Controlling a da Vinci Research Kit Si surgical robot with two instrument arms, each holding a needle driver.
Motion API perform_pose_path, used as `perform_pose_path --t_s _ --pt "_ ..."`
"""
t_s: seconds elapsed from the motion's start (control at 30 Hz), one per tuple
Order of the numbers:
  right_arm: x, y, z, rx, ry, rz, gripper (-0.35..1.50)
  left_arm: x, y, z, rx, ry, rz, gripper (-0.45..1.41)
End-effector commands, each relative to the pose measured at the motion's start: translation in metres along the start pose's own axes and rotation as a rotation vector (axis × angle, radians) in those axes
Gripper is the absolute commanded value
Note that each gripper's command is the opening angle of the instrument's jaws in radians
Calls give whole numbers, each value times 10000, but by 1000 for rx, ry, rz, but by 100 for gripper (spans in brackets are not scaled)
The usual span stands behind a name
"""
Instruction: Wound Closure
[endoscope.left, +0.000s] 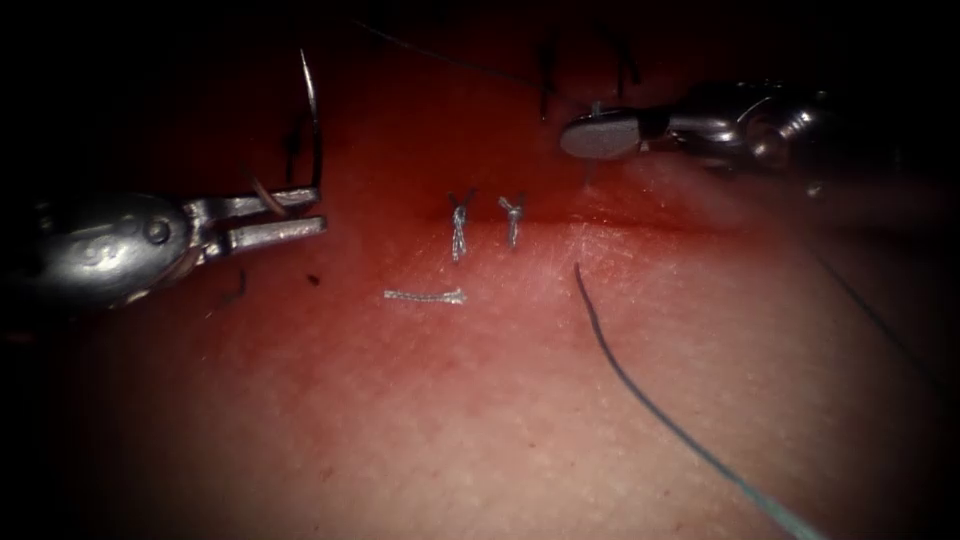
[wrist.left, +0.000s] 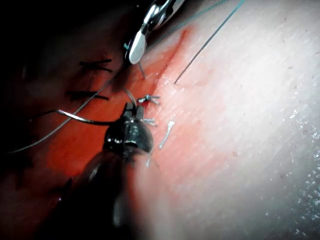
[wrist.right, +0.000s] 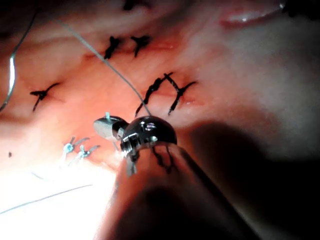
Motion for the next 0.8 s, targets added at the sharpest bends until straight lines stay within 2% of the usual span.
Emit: perform_pose_path --t_s 0.03,0.33,0.5,0.8 --pt "5 -3 10 5 8 -22 -35 -4 -4 9 9 -19 10 -45" --pt "13 -11 7 12 35 -98 -35 -44 -15 22 9 -129 95 -45" --pt "17 -16 5 16 51 -98 -35 -62 -11 30 -19 -233 158 -45" --pt "25 -21 2 -10 78 -83 -35 -83 -4 42 -62 -334 205 -45"
